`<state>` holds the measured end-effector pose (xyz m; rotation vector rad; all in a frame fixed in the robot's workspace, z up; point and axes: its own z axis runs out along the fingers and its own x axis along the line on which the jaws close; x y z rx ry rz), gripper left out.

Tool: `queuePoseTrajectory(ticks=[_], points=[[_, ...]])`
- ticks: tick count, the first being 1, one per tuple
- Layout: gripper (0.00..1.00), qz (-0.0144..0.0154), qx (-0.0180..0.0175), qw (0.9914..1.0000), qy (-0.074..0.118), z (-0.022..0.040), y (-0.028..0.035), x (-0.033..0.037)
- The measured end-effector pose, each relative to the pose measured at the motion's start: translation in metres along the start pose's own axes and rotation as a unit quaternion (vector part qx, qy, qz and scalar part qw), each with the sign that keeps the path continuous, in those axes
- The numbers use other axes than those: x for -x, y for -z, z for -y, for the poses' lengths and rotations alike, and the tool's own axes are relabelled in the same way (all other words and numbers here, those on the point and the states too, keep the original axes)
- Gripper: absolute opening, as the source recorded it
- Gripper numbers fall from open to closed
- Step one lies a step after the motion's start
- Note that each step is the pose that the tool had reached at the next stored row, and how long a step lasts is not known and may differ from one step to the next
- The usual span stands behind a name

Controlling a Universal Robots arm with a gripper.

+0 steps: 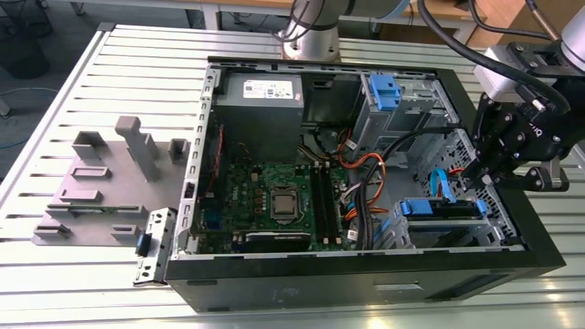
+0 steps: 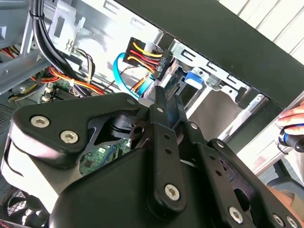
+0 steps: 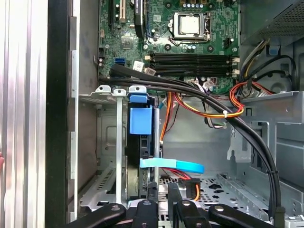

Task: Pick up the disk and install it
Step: 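Insert the second disk wire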

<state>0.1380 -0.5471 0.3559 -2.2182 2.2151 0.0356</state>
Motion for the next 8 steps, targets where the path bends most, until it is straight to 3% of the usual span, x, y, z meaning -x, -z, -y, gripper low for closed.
queuePoseTrajectory(ticks=[6, 8], points=[[0.24, 0.0, 0.0, 1.0, 0.0, 0.0, 0.0, 0.0], [0.3, 0.0, 0.0, 1.0, 0.0, 0.0, 0.0, 0.0]])
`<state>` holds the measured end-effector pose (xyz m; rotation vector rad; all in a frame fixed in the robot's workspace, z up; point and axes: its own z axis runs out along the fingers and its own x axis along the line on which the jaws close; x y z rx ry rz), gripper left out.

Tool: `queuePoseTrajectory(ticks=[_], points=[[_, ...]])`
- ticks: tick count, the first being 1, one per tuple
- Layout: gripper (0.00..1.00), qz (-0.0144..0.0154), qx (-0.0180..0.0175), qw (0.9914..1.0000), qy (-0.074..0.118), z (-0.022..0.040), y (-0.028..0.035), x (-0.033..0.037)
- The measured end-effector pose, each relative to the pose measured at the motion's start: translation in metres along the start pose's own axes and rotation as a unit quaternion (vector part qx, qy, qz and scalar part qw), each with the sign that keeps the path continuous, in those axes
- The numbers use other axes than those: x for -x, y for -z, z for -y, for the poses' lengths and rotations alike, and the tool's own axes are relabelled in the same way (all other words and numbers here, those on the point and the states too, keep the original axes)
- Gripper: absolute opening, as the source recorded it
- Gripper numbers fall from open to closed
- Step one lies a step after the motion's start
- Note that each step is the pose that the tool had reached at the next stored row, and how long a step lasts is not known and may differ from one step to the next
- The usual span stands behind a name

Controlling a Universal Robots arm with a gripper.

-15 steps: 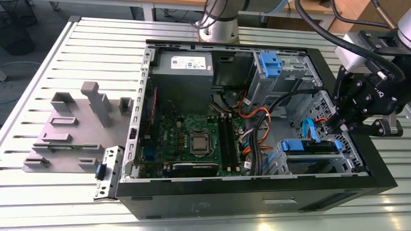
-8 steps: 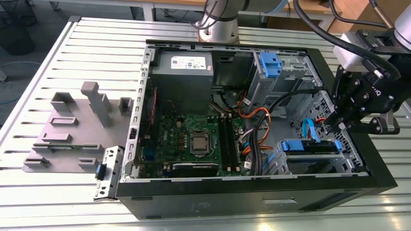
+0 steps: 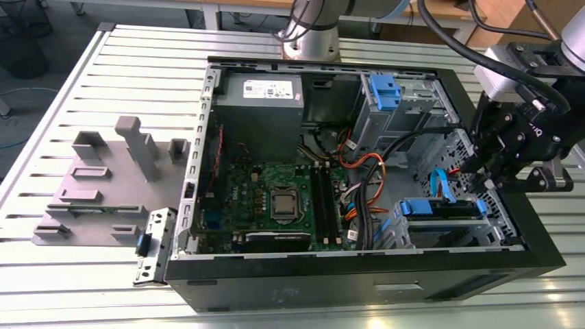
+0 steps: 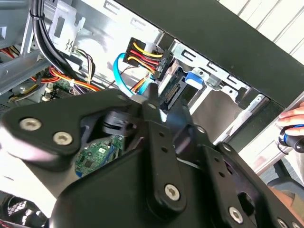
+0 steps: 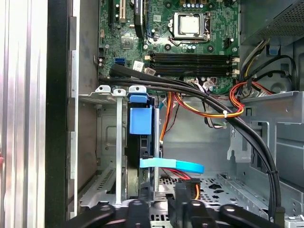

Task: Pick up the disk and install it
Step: 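Insert the second disk wire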

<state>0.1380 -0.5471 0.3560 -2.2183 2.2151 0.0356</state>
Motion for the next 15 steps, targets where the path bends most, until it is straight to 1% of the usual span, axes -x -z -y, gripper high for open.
queuePoseTrajectory(ticks=[2, 3, 4, 6, 8, 9, 13, 15], points=[[0.42, 0.0, 0.0, 1.0, 0.0, 0.0, 0.0, 0.0], [0.42, 0.0, 0.0, 1.0, 0.0, 0.0, 0.0, 0.0], [0.48, 0.0, 0.0, 1.0, 0.0, 0.0, 0.0, 0.0], [0.48, -0.0001, 0.0, 1.0, 0.0, 0.0007, -0.0011, 0.0016], [0.48, 0.0001, 0.0001, 1.0, 0.0, 0.003, -0.0028, 0.0035], [0.48, 0.0001, 0.0001, 1.0, 0.0, 0.0048, -0.0033, 0.0041], [0.48, 0.0001, 0.0013, 1.0, 0.0, 0.0151, -0.0053, 0.0048], [0.48, 0.0001, 0.002, 1.0, 0.0, 0.0186, -0.0079, 0.005]])
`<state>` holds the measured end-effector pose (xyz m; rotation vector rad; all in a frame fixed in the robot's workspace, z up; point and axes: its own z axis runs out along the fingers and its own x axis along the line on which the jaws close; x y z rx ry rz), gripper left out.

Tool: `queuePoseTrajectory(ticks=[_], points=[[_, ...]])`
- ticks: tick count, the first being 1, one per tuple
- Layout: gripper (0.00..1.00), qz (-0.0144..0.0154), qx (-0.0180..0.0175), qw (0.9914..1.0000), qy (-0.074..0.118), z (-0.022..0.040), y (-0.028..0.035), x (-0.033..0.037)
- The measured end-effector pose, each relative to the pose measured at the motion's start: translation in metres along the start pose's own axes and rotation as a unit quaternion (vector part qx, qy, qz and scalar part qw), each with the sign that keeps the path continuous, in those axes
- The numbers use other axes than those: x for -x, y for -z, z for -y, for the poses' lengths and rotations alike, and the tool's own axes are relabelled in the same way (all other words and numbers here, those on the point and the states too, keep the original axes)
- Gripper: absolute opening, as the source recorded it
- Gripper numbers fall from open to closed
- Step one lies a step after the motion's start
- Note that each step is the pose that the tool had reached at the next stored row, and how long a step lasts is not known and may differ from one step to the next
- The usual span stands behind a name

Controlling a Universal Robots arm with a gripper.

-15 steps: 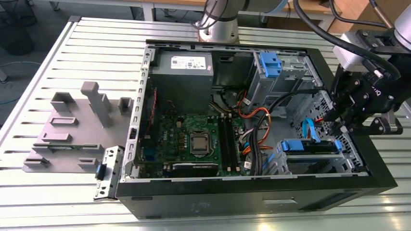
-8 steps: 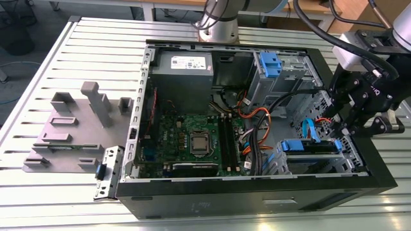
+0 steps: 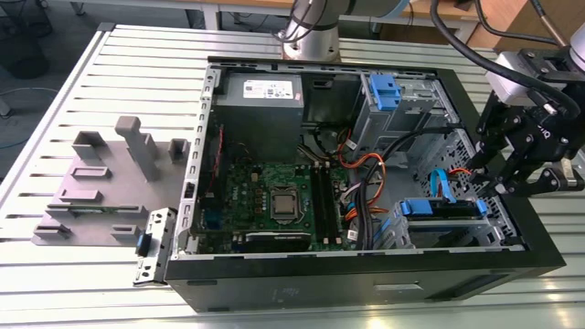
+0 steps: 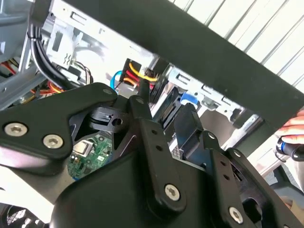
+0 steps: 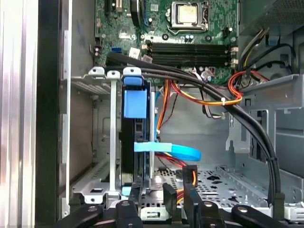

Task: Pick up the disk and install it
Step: 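Insert the second disk wire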

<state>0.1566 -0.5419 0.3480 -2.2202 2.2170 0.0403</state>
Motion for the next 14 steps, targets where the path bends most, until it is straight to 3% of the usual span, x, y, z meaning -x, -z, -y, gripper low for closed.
queuePoseTrajectory(ticks=[3, 10, 14], points=[[0.48, -0.0001, 0.001, 1.0, 0.0, 0.0032, -0.004, 0.0003], [0.48, -0.0001, 0.001, 1.0, 0.0, 0.0033, -0.0048, 0.0006], [0.35, -0.0001, 0.0011, 1.0, 0.0, 0.0033, -0.005, 0.0007]])
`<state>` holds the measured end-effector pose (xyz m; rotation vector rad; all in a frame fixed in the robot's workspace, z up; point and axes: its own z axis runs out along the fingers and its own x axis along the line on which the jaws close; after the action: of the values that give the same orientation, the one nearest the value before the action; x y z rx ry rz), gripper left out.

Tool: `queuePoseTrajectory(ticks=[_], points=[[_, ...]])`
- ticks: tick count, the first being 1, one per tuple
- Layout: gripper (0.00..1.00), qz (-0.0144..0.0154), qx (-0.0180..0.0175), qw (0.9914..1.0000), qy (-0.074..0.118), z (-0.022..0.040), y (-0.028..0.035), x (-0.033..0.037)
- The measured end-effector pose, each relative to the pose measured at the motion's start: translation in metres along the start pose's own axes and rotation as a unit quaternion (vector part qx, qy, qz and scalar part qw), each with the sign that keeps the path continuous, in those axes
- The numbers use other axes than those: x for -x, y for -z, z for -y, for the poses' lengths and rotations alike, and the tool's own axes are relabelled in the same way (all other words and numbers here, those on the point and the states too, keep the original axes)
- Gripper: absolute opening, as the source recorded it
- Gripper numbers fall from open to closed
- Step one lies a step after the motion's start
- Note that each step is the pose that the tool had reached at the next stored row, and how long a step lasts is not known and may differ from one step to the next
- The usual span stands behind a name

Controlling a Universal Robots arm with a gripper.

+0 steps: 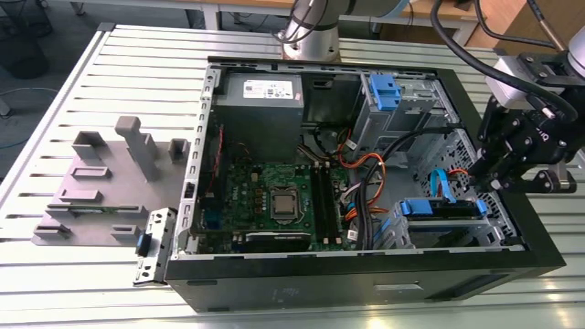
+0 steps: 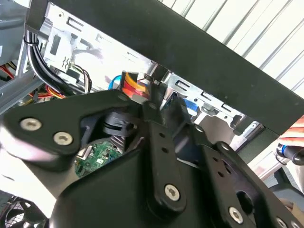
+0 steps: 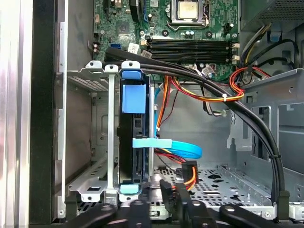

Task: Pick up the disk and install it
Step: 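Insert the second disk wire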

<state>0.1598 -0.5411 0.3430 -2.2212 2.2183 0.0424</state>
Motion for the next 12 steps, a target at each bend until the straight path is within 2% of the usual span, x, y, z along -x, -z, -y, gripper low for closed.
queuePoseTrajectory(ticks=[1, 2, 4, 12], points=[[0.29, 0.0, 0.0, 1.0, 0.0, 0.0, 0.0, 0.0], [0.29, 0.0001, 0.0001, 1.0, 0.0, 0.0, -0.0001, 0.0], [0.19, -0.0001, 0.0, 1.0, 0.0, 0.0, -0.0001, 0.0], [0.19, 0.0, 0.0, 1.0, 0.0, 0.0, -0.0005, 0.0001]])
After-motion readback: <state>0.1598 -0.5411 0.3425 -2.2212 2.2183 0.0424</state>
